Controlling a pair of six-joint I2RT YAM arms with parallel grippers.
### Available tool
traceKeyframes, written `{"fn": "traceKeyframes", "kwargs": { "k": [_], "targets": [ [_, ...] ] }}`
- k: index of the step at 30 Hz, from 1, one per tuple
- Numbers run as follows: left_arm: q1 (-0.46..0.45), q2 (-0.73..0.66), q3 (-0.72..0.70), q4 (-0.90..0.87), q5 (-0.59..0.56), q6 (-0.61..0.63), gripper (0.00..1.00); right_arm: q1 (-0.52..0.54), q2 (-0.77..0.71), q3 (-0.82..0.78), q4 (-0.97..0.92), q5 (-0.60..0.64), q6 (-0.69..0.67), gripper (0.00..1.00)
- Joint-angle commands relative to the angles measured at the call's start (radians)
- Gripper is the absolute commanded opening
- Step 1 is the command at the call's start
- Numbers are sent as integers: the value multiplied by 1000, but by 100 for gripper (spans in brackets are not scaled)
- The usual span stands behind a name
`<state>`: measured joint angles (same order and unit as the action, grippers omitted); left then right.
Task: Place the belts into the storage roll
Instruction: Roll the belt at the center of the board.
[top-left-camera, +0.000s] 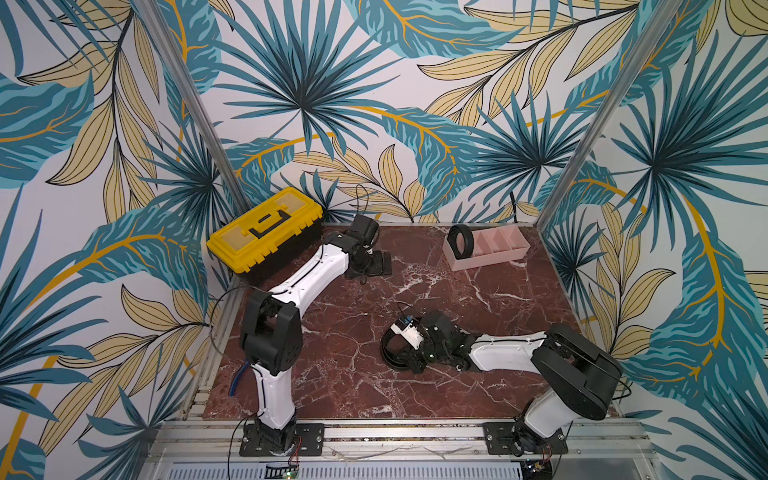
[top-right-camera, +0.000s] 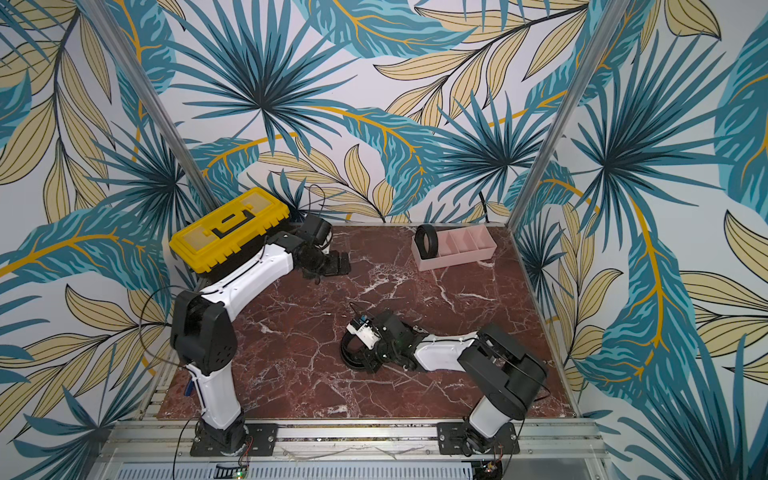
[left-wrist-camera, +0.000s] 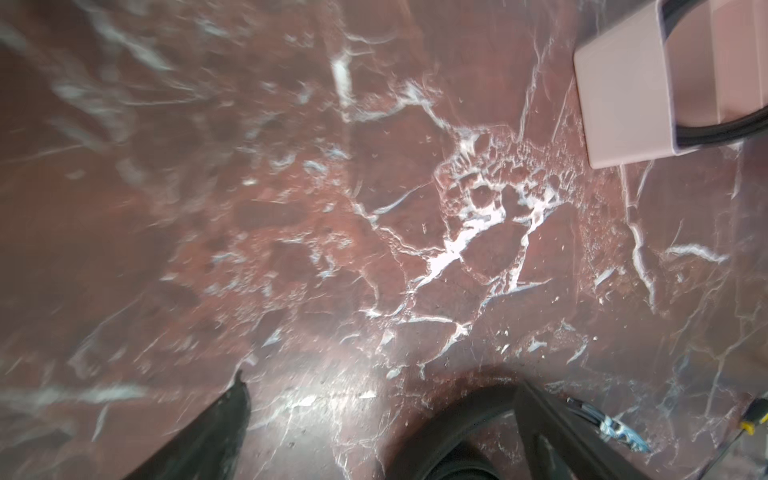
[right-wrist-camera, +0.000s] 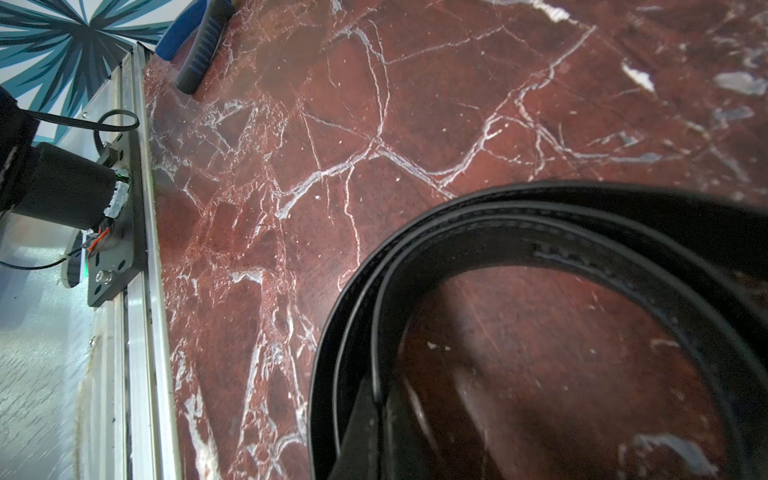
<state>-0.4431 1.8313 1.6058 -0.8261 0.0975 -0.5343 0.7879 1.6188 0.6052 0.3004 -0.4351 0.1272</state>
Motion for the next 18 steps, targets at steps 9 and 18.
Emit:
{"fn": "traceKeyframes", "kwargs": {
  "k": [9, 18],
  "targets": [
    [-118, -241, -562, 214, 169, -215, 93, 10, 25, -22, -74, 0, 10, 0],
    [-135, -260, -637, 315, 217, -165, 88, 10, 13, -25, -87, -1, 6, 0]
  ]
}}
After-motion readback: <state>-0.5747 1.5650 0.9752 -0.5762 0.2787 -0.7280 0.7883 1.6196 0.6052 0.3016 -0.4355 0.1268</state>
